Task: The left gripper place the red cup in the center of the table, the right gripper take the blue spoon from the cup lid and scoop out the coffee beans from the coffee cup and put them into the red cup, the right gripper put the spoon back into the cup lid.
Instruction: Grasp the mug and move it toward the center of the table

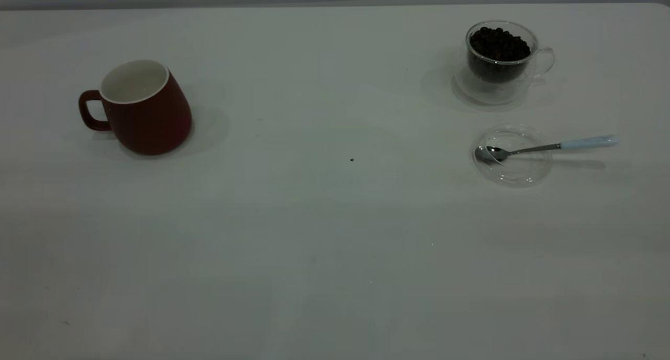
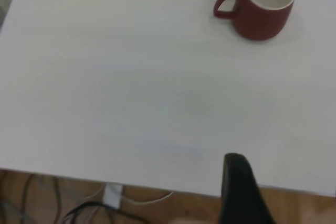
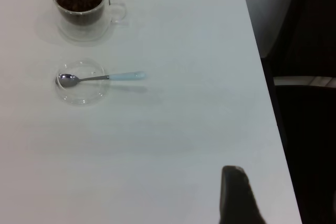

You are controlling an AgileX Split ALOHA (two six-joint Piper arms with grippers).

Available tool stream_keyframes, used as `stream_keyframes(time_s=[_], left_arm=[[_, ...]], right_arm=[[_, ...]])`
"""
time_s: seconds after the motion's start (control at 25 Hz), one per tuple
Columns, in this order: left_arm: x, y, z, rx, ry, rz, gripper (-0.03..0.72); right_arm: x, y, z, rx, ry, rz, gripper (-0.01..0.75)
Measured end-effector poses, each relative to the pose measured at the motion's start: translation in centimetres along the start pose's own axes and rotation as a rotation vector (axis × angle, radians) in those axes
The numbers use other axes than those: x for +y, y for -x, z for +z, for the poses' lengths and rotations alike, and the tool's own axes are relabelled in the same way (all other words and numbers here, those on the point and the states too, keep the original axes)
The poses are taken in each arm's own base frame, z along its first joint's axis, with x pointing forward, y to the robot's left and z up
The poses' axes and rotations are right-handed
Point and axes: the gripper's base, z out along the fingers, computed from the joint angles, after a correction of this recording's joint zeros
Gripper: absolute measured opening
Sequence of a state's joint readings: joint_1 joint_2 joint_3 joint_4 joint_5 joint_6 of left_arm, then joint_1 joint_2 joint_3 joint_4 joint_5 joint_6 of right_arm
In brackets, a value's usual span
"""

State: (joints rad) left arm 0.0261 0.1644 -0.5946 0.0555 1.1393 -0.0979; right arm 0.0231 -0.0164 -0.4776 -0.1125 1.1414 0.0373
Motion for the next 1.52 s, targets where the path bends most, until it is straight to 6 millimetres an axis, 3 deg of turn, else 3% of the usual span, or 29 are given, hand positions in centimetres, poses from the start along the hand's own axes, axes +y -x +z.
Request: stream_keyframes(time_s=[0.28,0.64,0.88,1.12,1.32,1.52], left_arm=[[-0.5,5.1,1.7,0.055,0.009,0.046,0.598],[-1.6,11.1,9.0,0.28,-0.001,0.082,0.598],[-2.2,15.1,15.4,0.441,0.013,0.1,0.596],[-2.9,17.7,22.7,0.552,0.01,0.131,0.596],[-3.3,17.8,29.5,0.631,-0.007,0.195,0.596],[-3.5,18.4,34.6,0.642,-0.018,0.294,0.596]], right_arm=[[0.0,0.0,0.0,0.0,0.0,0.0,0.466],[0.0,0.0,0.0,0.0,0.0,0.0,0.466],[0.0,0.0,0.0,0.0,0.0,0.0,0.466],[0.0,0.0,0.0,0.0,0.0,0.0,0.466],[0.0,0.0,0.0,0.0,0.0,0.0,0.466],[0.0,0.0,0.0,0.0,0.0,0.0,0.466]])
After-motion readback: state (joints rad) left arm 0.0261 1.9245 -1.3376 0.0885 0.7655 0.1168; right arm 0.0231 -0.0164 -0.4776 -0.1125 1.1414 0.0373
